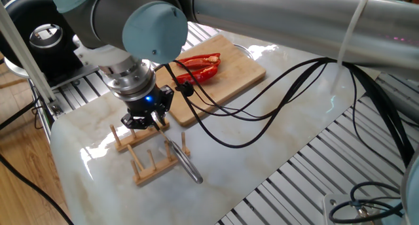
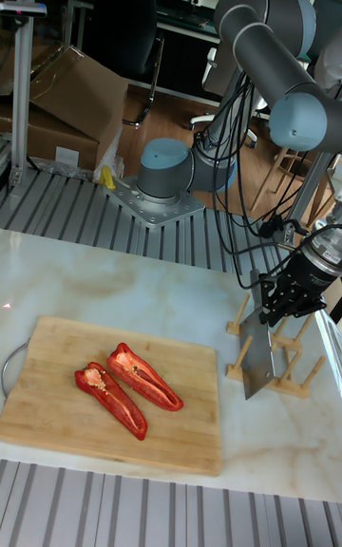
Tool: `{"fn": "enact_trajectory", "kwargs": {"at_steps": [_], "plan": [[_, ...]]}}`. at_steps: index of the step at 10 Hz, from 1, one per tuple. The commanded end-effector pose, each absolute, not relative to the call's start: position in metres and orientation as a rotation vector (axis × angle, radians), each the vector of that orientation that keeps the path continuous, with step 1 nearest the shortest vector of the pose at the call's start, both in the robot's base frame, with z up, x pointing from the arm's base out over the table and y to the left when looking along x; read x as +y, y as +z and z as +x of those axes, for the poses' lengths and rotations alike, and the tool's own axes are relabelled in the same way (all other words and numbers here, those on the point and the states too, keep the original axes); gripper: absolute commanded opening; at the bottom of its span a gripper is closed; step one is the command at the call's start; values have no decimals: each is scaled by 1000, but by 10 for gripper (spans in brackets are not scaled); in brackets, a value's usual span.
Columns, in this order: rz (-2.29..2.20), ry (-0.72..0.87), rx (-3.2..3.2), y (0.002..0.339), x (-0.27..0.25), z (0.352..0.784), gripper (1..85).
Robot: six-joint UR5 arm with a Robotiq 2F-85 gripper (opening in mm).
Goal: Chop the chili peppers
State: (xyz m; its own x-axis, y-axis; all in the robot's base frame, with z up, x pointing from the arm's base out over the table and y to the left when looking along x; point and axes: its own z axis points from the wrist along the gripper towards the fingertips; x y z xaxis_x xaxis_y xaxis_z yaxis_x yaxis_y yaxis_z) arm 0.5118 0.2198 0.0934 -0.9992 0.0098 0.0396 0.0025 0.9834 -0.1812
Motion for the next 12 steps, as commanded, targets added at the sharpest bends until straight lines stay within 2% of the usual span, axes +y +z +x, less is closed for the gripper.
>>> {"fn": "enact_trajectory", "kwargs": {"at_steps": [1,12], "plan": [[-22,265,-3085,91,223,507,207],[-20,261,-3098,80,219,500,200]]}}
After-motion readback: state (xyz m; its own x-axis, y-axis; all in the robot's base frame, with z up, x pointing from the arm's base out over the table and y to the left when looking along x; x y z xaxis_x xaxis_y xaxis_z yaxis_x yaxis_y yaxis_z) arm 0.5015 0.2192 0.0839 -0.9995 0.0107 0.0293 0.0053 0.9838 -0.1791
